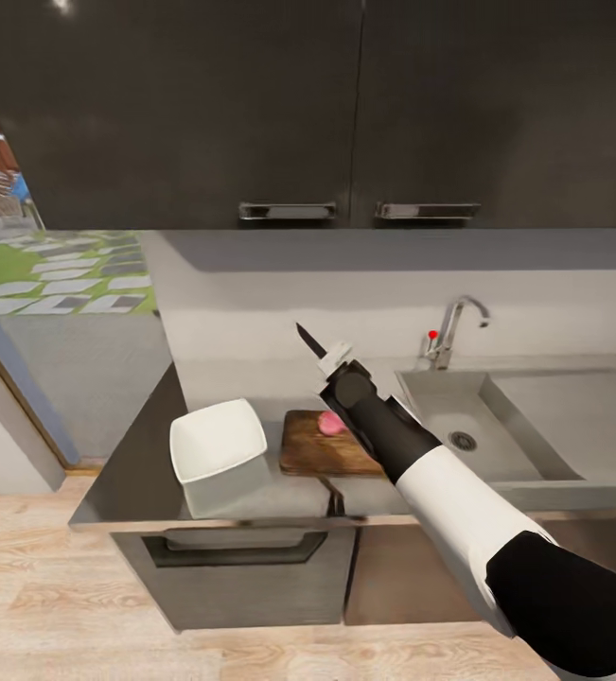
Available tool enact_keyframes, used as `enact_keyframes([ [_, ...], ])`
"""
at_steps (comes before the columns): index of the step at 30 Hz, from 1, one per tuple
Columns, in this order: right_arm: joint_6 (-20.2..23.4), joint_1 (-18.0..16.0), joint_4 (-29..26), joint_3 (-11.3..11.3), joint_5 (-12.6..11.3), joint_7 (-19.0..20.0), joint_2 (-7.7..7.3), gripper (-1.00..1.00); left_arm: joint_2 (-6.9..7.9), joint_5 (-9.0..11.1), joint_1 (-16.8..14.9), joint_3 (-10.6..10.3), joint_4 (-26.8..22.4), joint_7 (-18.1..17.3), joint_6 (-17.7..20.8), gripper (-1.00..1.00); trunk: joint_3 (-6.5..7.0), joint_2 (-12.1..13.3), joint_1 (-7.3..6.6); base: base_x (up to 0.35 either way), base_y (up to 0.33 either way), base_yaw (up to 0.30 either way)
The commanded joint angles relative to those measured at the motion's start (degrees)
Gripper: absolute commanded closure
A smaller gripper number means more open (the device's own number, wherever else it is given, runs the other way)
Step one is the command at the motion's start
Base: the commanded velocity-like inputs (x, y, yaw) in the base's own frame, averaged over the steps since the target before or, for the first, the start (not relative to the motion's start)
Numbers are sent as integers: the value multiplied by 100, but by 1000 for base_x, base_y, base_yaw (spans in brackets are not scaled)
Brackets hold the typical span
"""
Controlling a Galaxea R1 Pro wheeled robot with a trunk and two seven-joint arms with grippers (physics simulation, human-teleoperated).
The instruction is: In the kitchen, take the Vidalia onion out of the sink, dice it on the chopping board with the paring knife, put the diced onion into the bowl on the countertop, then place both the paring knife and the chopping board into the sink.
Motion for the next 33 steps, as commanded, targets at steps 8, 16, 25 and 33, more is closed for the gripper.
enact_keyframes([
  [8, 22, 1, 64, 63, 226, 4, 0, 100, 6, 58, 4, -48, -10, 17, -8, -100, 61, -12, 1, -249, -228, 0],
  [16, 12, 32, 70, 327, 226, -646, 0, 100, 7, 58, 0, -48, -10, 16, -8, -100, 105, -12, 1, -123, -125, 0],
  [25, -155, 52, 71, 338, 215, -1512, 0, 100, 6, 58, 0, -48, -10, 16, -8, -100, 107, -12, 1, -5, -5, 0],
  [33, -211, 107, 525, 354, 195, -1594, 0, 100, 6, 58, -1, -48, -10, 16, -7, -100, 107, -12, 1, 0, -3, 0],
])
